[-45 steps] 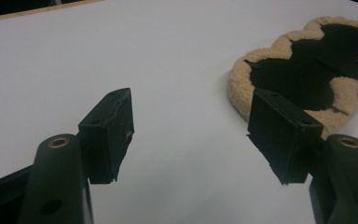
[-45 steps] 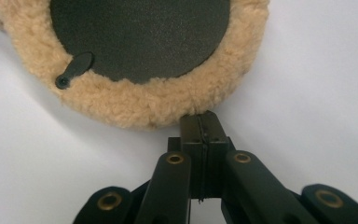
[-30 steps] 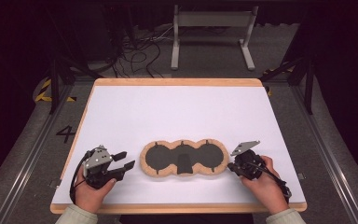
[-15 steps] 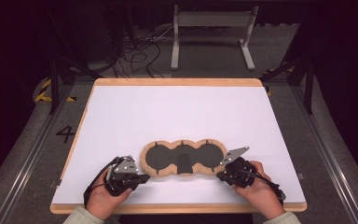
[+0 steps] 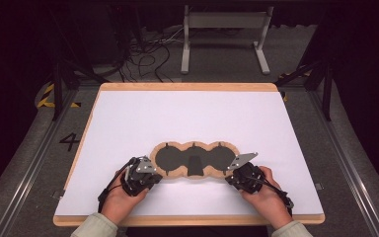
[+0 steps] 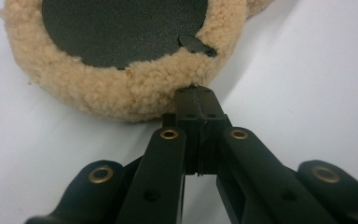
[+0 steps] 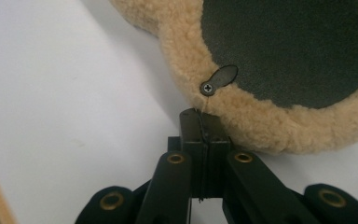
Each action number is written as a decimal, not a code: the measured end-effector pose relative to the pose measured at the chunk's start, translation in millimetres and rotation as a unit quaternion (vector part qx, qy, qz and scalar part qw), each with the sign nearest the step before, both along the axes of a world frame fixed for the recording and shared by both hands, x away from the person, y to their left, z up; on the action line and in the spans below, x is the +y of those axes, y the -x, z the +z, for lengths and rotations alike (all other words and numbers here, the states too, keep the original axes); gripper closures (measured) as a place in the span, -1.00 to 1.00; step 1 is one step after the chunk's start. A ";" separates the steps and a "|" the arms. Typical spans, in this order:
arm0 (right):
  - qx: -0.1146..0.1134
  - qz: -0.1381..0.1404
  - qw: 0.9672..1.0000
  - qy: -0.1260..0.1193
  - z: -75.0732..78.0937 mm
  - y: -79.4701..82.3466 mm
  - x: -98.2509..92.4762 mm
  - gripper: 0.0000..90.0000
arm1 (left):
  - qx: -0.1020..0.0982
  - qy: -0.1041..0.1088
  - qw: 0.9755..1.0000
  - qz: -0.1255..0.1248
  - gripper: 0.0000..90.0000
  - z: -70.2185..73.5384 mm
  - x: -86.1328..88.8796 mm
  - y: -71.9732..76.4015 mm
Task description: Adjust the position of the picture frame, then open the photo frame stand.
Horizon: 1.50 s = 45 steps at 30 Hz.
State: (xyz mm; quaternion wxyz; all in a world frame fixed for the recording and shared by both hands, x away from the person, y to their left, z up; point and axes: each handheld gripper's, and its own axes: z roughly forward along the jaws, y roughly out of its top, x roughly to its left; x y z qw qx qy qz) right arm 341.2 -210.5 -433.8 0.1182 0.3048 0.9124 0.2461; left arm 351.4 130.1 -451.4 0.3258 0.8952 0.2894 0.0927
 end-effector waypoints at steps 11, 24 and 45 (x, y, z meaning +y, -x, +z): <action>-0.009 -0.011 1.000 -0.012 -0.2 -9.2 2.9 0.97 | 0.012 0.035 0.999 -0.004 0.82 2.7 -2.1 -6.5; -0.021 0.013 0.998 -0.066 17.7 3.2 5.6 0.96 | -0.008 0.091 0.996 -0.009 0.59 23.0 8.4 2.3; -0.003 0.046 0.992 -0.117 9.5 -11.5 27.4 0.99 | -0.078 0.233 0.967 0.074 0.00 24.0 57.5 8.7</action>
